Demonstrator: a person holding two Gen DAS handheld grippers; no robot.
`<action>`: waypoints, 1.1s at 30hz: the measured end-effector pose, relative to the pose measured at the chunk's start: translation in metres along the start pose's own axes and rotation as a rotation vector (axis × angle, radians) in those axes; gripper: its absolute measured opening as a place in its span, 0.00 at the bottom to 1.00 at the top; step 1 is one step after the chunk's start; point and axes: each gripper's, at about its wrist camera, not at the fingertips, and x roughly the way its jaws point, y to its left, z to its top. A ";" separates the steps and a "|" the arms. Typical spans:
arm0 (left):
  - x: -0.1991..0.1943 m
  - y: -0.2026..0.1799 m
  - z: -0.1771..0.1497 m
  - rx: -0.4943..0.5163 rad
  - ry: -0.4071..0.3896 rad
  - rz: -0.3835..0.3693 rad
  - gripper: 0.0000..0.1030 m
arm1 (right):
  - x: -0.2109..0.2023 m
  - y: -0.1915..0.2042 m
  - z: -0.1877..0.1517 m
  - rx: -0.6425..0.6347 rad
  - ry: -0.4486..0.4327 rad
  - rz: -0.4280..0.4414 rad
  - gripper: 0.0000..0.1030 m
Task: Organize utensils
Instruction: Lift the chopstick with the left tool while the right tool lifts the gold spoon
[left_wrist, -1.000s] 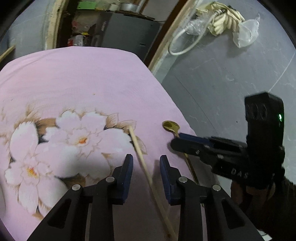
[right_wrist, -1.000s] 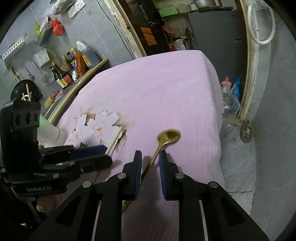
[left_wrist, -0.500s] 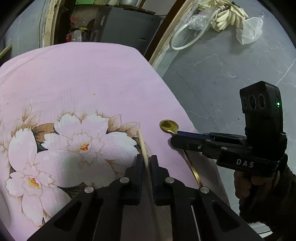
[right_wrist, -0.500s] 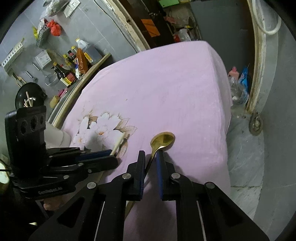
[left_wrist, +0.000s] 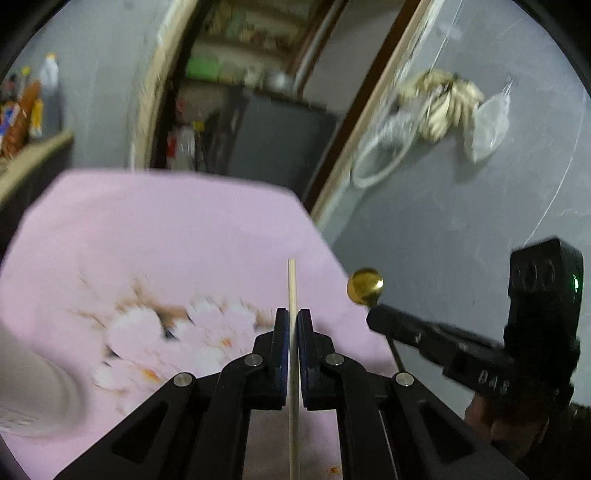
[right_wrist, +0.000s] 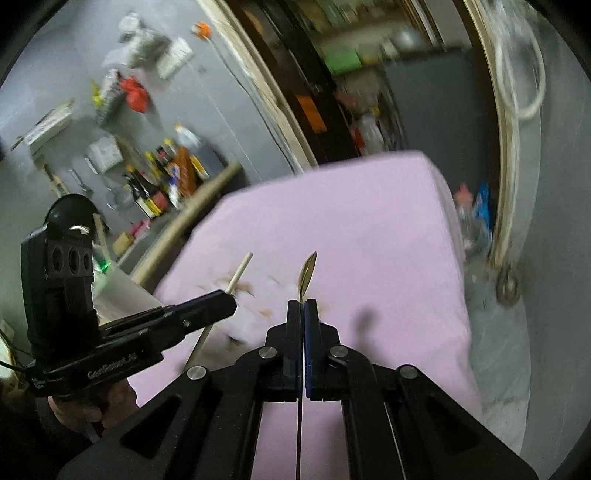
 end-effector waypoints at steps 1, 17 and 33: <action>-0.013 0.001 0.004 -0.002 -0.043 0.000 0.05 | -0.006 0.014 0.003 -0.027 -0.037 0.006 0.02; -0.183 0.100 0.064 -0.082 -0.431 0.104 0.05 | -0.017 0.181 0.063 -0.086 -0.404 0.237 0.02; -0.221 0.213 0.070 -0.248 -0.677 0.181 0.05 | 0.033 0.260 0.035 -0.048 -0.623 0.209 0.02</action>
